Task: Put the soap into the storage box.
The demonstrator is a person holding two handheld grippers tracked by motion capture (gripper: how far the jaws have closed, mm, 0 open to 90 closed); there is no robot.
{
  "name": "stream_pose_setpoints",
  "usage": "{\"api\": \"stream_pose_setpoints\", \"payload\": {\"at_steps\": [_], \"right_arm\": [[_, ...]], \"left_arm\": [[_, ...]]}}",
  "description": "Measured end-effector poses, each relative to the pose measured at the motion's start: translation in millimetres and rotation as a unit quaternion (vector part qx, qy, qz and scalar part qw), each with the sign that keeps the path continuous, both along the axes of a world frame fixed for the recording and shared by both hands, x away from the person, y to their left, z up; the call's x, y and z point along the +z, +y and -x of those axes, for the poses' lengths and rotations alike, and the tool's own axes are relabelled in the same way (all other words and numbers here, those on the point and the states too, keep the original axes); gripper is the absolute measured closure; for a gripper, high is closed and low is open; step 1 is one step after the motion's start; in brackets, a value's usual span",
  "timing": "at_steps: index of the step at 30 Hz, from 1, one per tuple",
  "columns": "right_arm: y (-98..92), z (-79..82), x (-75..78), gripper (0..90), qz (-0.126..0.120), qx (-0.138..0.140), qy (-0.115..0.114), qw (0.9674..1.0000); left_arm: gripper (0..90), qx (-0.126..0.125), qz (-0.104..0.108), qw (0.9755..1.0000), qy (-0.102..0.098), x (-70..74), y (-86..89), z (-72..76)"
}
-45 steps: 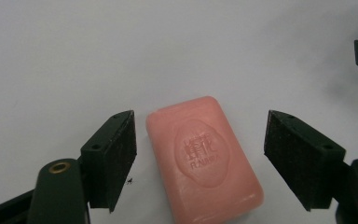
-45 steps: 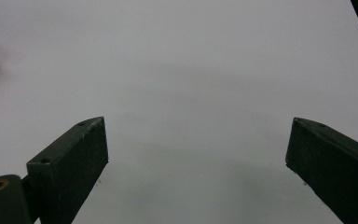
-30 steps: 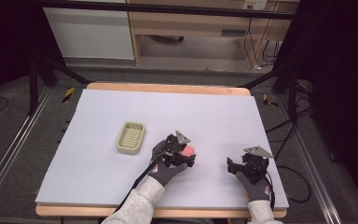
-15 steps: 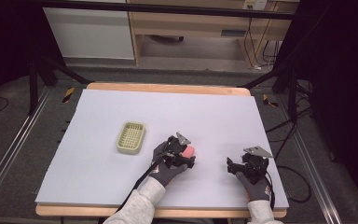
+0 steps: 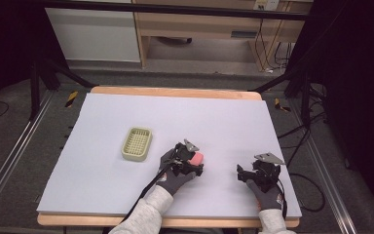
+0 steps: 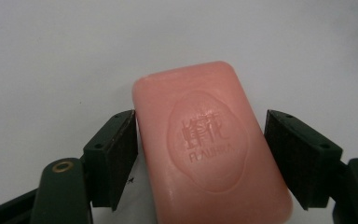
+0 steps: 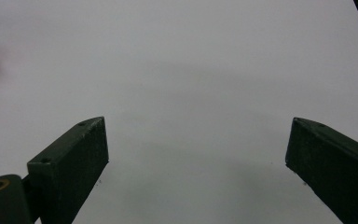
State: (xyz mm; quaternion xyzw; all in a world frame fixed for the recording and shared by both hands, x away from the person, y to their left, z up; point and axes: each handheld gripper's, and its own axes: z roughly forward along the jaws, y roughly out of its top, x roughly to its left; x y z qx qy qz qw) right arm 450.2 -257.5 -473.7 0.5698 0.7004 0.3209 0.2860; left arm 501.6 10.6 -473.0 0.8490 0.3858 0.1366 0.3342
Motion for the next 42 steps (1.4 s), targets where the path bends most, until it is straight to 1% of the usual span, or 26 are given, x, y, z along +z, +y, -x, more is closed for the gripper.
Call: {"api": "stream_pose_setpoints", "payload": {"at_steps": [1, 3, 9, 12, 17, 29, 37, 42], "right_arm": [[0.0, 0.0, 0.0, 6.1, 0.0, 0.0, 0.0, 1.0], [0.2, 0.2, 0.2, 6.1, -0.002, -0.002, 0.001, 1.0], [0.1, 0.0, 0.0, 6.1, 0.0, 0.0, 0.0, 1.0], [0.1, -0.1, 0.0, 6.1, -0.001, 0.0, 0.0, 1.0], [0.2, -0.2, -0.2, 6.1, -0.001, 0.0, 0.001, 1.0], [0.1, -0.3, -0.2, 6.1, -0.001, 0.001, 0.002, 1.0], [0.0, -0.3, -0.1, 6.1, -0.001, 0.0, 0.001, 1.0], [0.0, -0.3, -0.1, 6.1, 0.0, 0.0, 0.001, 1.0]], "left_arm": [[26.7, 0.002, 0.002, 1.0, 0.002, -0.9, -0.3, 0.1], [27.1, 0.0, -0.001, 1.0, 0.005, -1.7, -0.3, -0.3], [28.8, 0.001, -0.006, 1.0, 0.001, -2.0, -1.2, 0.8], [31.3, 0.005, -0.011, 0.9999, -0.002, -1.5, -1.5, 1.7], [36.6, 0.01, -0.014, 0.9998, -0.001, -0.5, -1.0, 1.9], [37.1, 0.014, -0.012, 0.9998, 0.0, -0.4, -1.4, 2.2], [37.2, 0.01, -0.008, 0.9999, 0.005, 1.1, 0.7, 2.4], [37.2, 0.005, -0.005, 1.0, 0.0, 5.5, 3.4, 4.2]]}}
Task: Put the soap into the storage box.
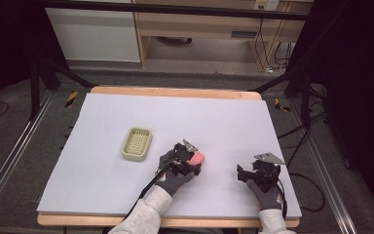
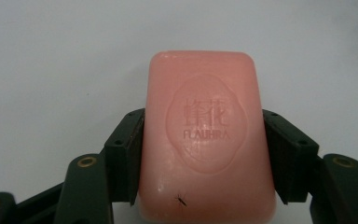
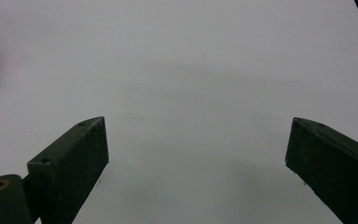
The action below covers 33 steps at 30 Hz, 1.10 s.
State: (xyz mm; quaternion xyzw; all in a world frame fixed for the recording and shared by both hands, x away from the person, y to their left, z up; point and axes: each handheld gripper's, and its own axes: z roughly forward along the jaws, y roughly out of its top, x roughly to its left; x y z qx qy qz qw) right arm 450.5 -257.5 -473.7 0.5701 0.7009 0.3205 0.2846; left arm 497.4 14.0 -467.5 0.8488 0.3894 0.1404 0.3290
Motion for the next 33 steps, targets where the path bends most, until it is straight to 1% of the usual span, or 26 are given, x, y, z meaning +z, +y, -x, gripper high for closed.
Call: {"api": "stream_pose_setpoints", "payload": {"at_steps": [5, 6, 9, 17, 22, 23, 26, 27, 30, 33], "right_arm": [[0.0, 0.0, 0.0, 6.1, 0.0, 0.0, 0.0, 1.0], [0.0, 0.1, 0.1, 6.1, 0.0, 0.0, 0.0, 1.0], [0.0, 0.1, 0.1, 6.1, 0.0, -0.001, -0.001, 1.0], [0.0, 0.1, 0.1, 6.1, 0.0, -0.001, 0.0, 1.0], [0.0, 0.1, 0.1, 6.1, 0.0, -0.001, -0.001, 1.0], [0.0, 0.1, 0.1, 6.1, 0.0, -0.002, -0.001, 1.0], [-0.1, 0.1, 0.1, 6.1, 0.0, -0.002, -0.001, 1.0], [-0.2, 0.1, 0.1, 6.1, 0.001, -0.001, -0.001, 1.0], [-0.2, 0.1, 0.1, 6.1, 0.001, -0.001, -0.001, 1.0], [0.0, 0.1, 0.1, 6.1, 0.001, -0.002, -0.001, 1.0]], "left_arm": [[37.2, -0.003, 0.004, 1.0, -0.005, 5.6, 3.8, 2.4], [37.2, -0.003, 0.005, 1.0, -0.003, 6.6, 4.5, 2.9], [37.2, -0.003, 0.006, 1.0, -0.008, 10.0, 8.0, 4.1], [37.2, -0.006, 0.018, 0.9998, -0.012, 18.7, 15.3, 6.6], [37.2, -0.009, 0.019, 0.9997, -0.013, 23.8, 20.2, 7.6], [37.2, -0.007, 0.022, 0.9997, -0.013, 24.1, 20.6, 7.7], [37.2, -0.008, 0.02, 0.9997, -0.013, 26.0, 23.4, 7.9], [37.2, -0.006, 0.025, 0.9996, -0.013, 26.4, 23.9, 8.3], [37.2, -0.008, 0.022, 0.9996, -0.015, 29.4, 27.5, 8.9], [37.2, -0.008, 0.026, 0.9994, -0.02, 32.8, 31.0, 10.0]]}}
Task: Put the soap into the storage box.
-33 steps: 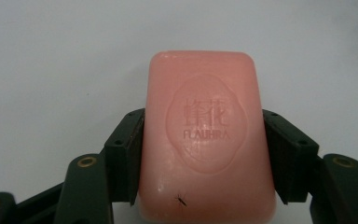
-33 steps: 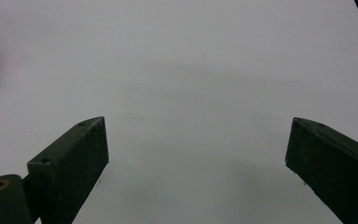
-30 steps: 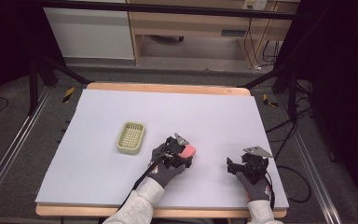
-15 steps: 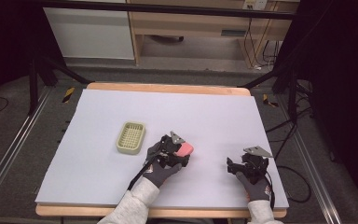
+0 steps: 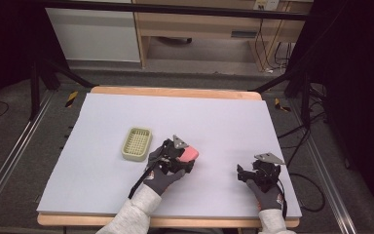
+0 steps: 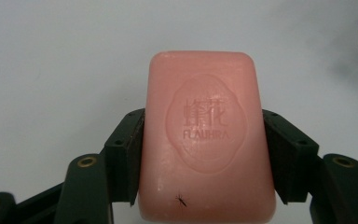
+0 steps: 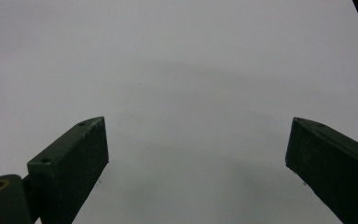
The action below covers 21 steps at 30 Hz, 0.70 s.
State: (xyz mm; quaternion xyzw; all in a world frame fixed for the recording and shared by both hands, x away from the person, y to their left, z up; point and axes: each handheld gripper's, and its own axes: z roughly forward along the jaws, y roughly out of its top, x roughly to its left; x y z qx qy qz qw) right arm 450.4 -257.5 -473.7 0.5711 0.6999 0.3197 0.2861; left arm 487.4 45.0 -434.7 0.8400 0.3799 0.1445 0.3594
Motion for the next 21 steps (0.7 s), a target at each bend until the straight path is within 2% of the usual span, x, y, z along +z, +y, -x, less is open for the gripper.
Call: {"api": "stream_pose_setpoints", "payload": {"at_steps": [6, 9, 21], "right_arm": [[0.0, 0.1, 0.1, 6.1, 0.001, 0.0, 0.0, 1.0], [-0.1, 0.1, 0.1, 6.1, 0.0, 0.0, 0.0, 1.0], [0.1, 0.2, 0.0, 6.1, -0.001, -0.001, 0.0, 1.0]], "left_arm": [[37.3, 0.0, 0.001, 1.0, -0.005, 6.2, 7.6, 2.0], [37.2, -0.003, -0.006, 1.0, -0.007, 8.7, 12.6, 2.8], [37.2, -0.001, -0.002, 0.9999, -0.014, 18.4, 29.3, 7.6]]}}
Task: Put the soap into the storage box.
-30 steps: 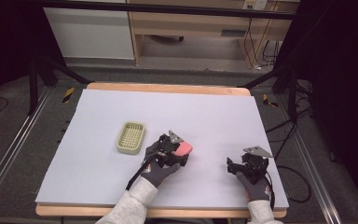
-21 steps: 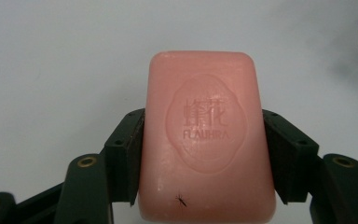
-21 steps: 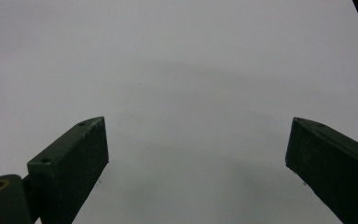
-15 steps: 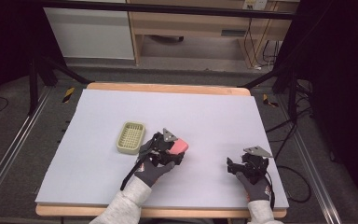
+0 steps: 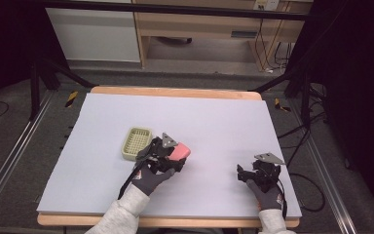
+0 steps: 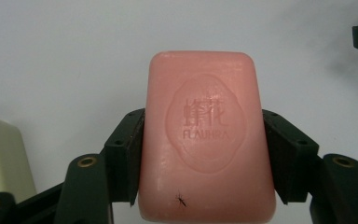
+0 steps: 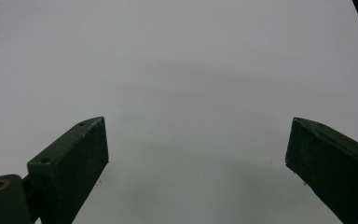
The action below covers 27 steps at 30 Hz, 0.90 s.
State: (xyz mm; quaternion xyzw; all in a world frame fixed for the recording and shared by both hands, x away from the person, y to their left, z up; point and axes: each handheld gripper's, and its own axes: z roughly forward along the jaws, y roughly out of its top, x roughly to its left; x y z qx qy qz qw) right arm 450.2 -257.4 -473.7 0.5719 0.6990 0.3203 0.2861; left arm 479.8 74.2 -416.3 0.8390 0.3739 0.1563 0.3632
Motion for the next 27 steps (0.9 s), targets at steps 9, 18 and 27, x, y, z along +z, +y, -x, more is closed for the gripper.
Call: {"api": "stream_pose_setpoints", "payload": {"at_steps": [9, 18, 27], "right_arm": [[-0.2, -0.1, -0.1, 6.1, 0.001, 0.001, 0.0, 1.0], [0.0, 0.1, 0.0, 6.1, -0.001, 0.0, 0.001, 1.0], [0.3, -0.1, 0.2, 6.1, -0.001, 0.002, 0.0, 1.0]], "left_arm": [[37.2, 0.003, 0.006, 1.0, 0.002, 3.5, 12.2, 1.8], [37.3, 0.017, 0.014, 0.9997, 0.003, 6.5, 30.5, 0.1], [37.2, 0.03, 0.022, 0.9993, 0.001, 10.1, 43.9, -4.2]]}}
